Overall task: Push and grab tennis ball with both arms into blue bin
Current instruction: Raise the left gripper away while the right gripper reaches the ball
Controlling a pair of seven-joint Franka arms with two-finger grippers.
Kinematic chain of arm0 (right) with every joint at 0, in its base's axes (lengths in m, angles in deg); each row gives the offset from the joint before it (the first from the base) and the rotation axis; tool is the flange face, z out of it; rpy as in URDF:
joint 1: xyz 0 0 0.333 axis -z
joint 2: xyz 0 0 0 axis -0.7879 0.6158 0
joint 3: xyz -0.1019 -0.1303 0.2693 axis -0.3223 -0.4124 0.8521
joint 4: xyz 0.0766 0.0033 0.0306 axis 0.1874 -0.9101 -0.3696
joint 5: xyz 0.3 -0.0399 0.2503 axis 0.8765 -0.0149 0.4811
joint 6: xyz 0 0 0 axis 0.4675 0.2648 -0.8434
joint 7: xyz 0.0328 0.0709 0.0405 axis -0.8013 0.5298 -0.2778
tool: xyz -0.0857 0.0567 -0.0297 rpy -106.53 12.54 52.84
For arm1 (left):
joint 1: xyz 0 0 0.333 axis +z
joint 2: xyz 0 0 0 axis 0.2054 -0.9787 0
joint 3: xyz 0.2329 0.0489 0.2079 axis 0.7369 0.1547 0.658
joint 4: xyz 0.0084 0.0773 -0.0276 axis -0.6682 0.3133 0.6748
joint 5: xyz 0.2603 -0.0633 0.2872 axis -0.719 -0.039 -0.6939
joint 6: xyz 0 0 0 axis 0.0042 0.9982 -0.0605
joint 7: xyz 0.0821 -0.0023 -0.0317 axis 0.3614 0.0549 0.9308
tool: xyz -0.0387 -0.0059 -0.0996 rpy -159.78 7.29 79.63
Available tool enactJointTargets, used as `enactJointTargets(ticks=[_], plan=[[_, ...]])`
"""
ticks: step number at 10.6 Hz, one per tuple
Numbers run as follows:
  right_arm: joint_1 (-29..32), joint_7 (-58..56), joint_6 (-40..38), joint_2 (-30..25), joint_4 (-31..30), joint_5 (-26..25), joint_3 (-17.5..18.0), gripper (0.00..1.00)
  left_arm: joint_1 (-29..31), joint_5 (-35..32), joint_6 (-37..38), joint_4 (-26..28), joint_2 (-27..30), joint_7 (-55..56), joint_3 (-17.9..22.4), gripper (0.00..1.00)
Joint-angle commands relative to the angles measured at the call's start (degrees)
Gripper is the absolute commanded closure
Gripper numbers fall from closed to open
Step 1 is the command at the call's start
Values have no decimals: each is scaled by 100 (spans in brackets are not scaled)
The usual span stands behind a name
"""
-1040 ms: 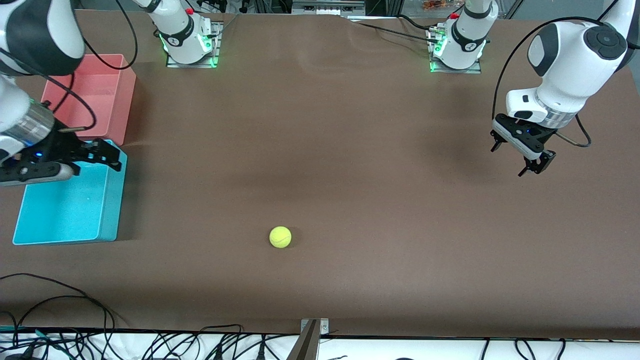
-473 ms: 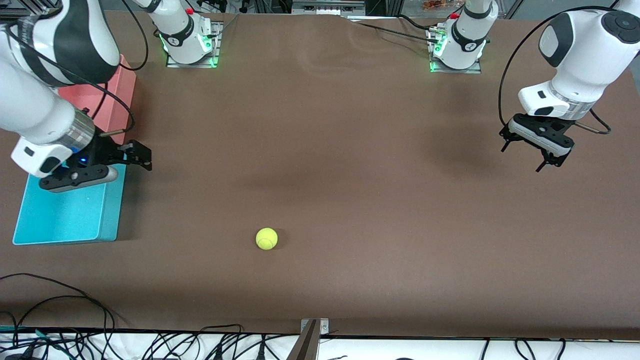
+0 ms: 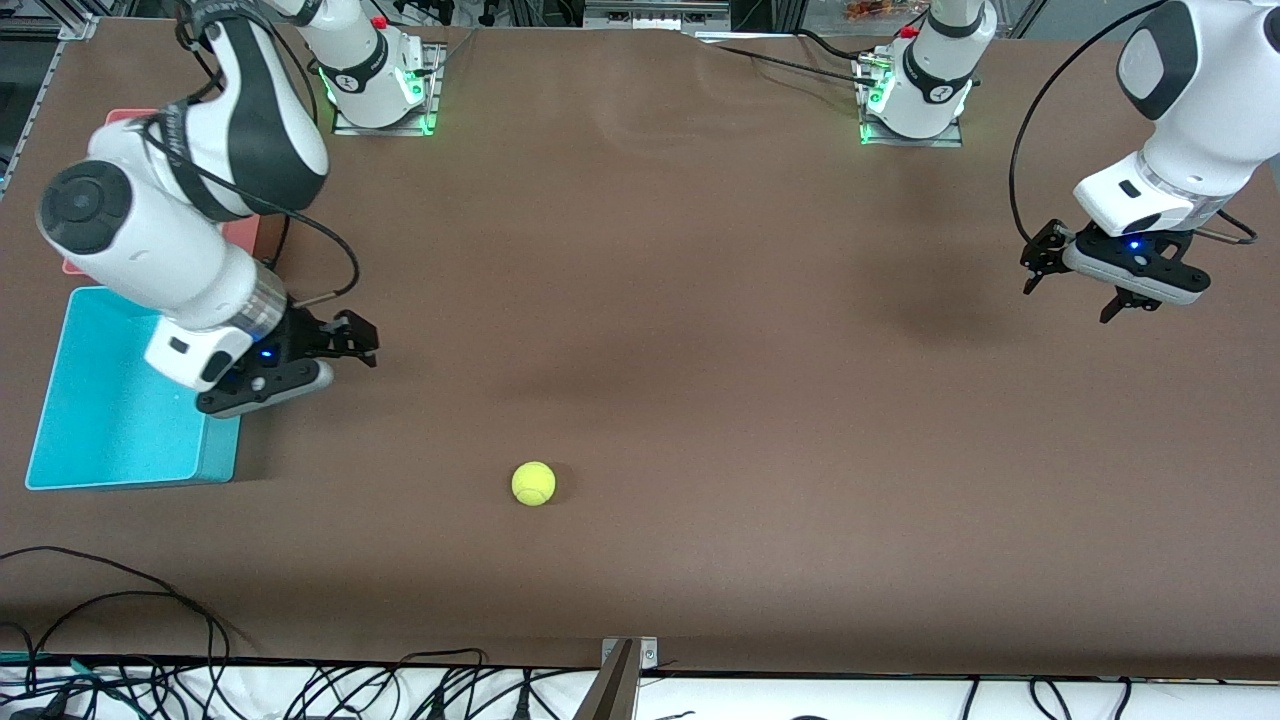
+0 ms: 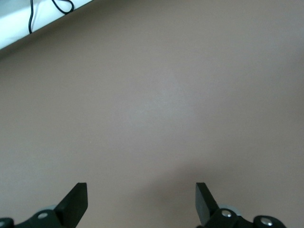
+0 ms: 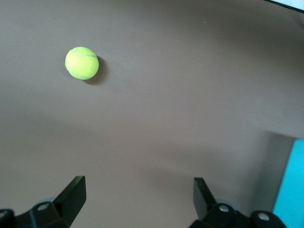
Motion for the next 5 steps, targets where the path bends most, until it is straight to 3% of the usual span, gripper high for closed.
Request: enactJointTargets(ticks=[1,5], plan=[[-79,-126,527,467,3,73,20,0,-90,39,734,-472,32,350,30,0],[-385,-188,1518,959,169,64,205,0,-108,39,1481,-929,32,762,-22,0]])
